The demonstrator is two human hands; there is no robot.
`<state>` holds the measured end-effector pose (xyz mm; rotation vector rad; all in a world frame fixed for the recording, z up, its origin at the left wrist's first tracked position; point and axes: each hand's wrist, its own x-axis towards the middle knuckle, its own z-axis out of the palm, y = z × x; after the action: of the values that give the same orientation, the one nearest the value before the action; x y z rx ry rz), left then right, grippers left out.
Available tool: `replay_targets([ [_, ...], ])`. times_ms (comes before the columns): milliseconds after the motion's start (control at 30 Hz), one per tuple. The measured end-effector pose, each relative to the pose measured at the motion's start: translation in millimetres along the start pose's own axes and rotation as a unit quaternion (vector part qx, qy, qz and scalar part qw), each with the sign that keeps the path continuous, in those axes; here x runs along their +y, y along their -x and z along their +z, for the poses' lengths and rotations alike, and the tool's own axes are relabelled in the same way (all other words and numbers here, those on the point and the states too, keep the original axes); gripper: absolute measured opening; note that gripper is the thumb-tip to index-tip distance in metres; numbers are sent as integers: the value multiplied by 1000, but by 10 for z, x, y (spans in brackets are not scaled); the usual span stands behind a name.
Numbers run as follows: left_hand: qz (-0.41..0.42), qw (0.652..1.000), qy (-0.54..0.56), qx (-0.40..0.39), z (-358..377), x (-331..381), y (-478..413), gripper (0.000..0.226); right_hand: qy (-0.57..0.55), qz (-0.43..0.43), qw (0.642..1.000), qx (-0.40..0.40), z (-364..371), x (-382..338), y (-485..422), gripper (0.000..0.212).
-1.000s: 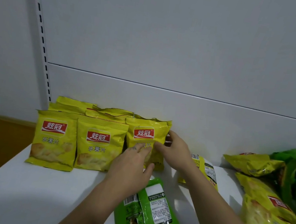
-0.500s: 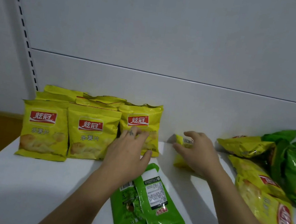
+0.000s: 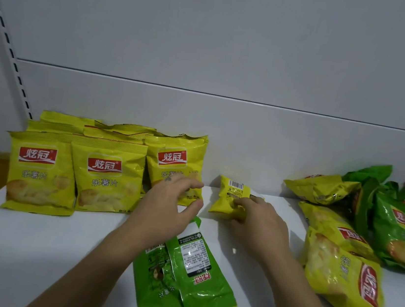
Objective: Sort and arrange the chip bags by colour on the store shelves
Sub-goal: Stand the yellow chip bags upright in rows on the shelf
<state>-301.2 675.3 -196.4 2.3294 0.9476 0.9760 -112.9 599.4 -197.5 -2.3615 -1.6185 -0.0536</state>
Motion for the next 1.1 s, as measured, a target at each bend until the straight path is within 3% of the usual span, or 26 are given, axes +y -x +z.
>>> replay_targets([
  [133,6,1000,29,9,-14,-10,-4,31,-100,-12,982,157,-137,-20,-21,27],
  [233,-11,996,83,34,-17,15,-7,32,-319,-32,915,244,-291,75,-96,12],
  [367,-79,972,218,30,-62,100,-22,40,-627,18,760,172,-599,105,-119,18],
  [433,-109,944,311,15,-110,174,-31,50,-694,2,715,79,-736,118,-161,21],
  [533,-144,870,471,-10,-143,257,-19,49,-685,-21,723,-81,-759,50,-232,27],
  [600,-161,838,521,-6,-136,272,-14,43,-673,-20,727,-134,-655,-25,-257,27],
  [667,-171,843,509,24,-126,250,-30,40,-685,-1,722,-101,-514,-92,-278,24],
  [767,-188,874,444,60,-122,169,-52,38,-625,27,779,29,-311,-141,-245,13],
  [900,-189,918,339,76,-121,105,-52,57,-551,48,827,100,-160,-169,-152,15],
  [967,-201,914,339,91,-143,77,-63,56,-548,58,826,124,-165,-175,-151,17],
  [1033,-204,909,349,103,-178,90,-70,41,-565,74,808,148,-199,-180,-167,19],
  [1100,-202,913,343,89,-180,95,-70,42,-586,92,786,174,-233,-176,-171,19],
])
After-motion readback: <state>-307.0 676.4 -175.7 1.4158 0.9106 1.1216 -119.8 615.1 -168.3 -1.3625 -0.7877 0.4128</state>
